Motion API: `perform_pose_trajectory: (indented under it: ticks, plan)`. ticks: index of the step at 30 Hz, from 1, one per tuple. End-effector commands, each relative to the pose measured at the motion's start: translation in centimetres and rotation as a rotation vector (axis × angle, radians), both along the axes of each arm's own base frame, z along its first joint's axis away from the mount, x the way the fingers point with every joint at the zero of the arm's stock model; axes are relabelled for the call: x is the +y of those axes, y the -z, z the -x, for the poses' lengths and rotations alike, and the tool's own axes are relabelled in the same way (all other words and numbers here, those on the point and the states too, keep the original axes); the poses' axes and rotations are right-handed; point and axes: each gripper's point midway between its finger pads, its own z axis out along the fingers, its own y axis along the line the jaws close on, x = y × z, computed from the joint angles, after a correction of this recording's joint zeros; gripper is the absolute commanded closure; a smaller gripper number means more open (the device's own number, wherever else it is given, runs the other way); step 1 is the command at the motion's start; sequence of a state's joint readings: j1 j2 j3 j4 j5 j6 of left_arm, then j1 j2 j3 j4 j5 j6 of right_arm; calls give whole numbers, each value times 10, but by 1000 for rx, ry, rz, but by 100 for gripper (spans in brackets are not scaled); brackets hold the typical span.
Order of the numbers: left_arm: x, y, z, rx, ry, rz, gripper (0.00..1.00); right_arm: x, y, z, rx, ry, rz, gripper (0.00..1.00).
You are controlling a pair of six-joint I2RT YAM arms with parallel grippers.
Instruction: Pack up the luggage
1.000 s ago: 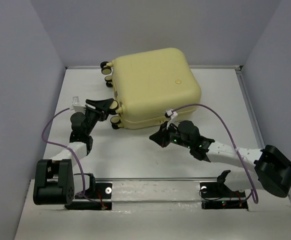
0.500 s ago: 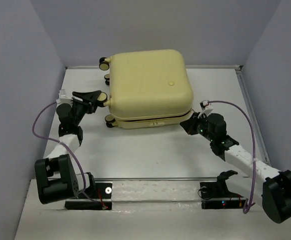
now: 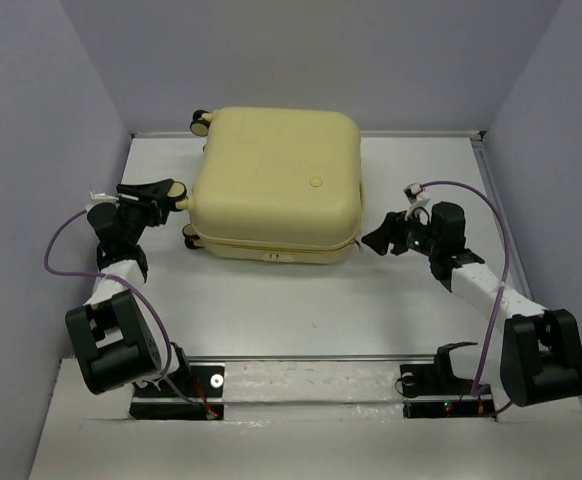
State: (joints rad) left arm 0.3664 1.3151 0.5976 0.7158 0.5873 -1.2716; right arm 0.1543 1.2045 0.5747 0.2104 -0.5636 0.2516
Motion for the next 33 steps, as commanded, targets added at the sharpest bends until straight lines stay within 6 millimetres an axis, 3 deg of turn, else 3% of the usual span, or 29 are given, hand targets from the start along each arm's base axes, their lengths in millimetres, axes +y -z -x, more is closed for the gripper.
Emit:
perform_pose_trajectory:
  ticks: [1,7,16,21,27,31,33]
  plan:
    - [-18,-52,3,-180,67,-106,94,33,-30,18,-108,-308,-93,33]
    - [-38,-51,15,-189,118,-114,94,41,-25,29,-54,-375,-152,35]
    - [-44,-47,29,-185,136,-133,94,39,-11,17,-24,-340,-142,40]
    - [-44,-33,29,-157,134,-127,94,35,-6,5,-36,-291,-115,32]
    - [-39,-41,20,-165,117,-127,94,37,-6,-6,-63,-294,-124,30]
    - [-36,-37,14,-150,108,-124,94,42,-5,-3,-65,-327,-153,37]
    - [-35,-33,10,-140,107,-124,94,46,-4,2,-66,-352,-165,49]
